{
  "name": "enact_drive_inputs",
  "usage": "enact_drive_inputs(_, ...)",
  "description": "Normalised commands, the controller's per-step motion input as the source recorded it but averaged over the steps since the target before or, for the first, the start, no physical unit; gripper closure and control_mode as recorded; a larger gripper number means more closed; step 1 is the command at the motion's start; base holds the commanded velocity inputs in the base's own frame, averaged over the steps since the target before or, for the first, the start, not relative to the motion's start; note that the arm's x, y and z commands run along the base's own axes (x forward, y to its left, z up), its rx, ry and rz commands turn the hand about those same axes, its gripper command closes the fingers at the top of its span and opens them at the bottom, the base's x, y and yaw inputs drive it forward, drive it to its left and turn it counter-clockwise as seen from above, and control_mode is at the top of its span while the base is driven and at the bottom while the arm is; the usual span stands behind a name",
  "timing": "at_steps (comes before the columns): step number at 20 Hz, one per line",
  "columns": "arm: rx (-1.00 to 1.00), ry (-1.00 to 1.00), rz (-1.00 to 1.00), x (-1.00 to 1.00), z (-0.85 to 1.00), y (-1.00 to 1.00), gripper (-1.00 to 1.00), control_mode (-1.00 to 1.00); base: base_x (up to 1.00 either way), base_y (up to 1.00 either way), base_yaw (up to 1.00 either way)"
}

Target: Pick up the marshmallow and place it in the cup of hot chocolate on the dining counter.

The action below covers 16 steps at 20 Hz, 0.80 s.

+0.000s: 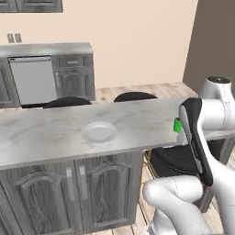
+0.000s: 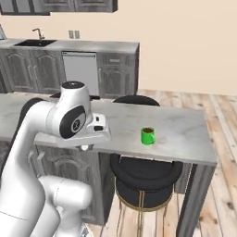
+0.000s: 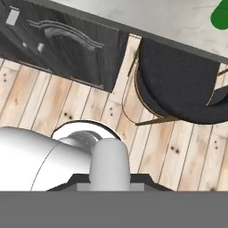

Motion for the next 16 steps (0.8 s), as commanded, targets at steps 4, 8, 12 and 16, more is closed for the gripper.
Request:
enact_drive_inputs(4,0.00,0.00,0.00,0.00,0.00,0.00,1.00,1.00,0.14,-0.87,-0.22)
enact_drive_inputs(8,0.00,0.00,0.00,0.00,0.00,0.00,1.00,1.00,0.76,-0.08,-0.32)
enact_drive_inputs(12,0.00,0.00,0.00,0.00,0.00,0.00,1.00,1.00,1.00,0.21,-0.28)
enact_drive_inputs(16,0.00,0.00,0.00,0.00,0.00,0.00,1.00,1.00,1.00,0.00,-0.10)
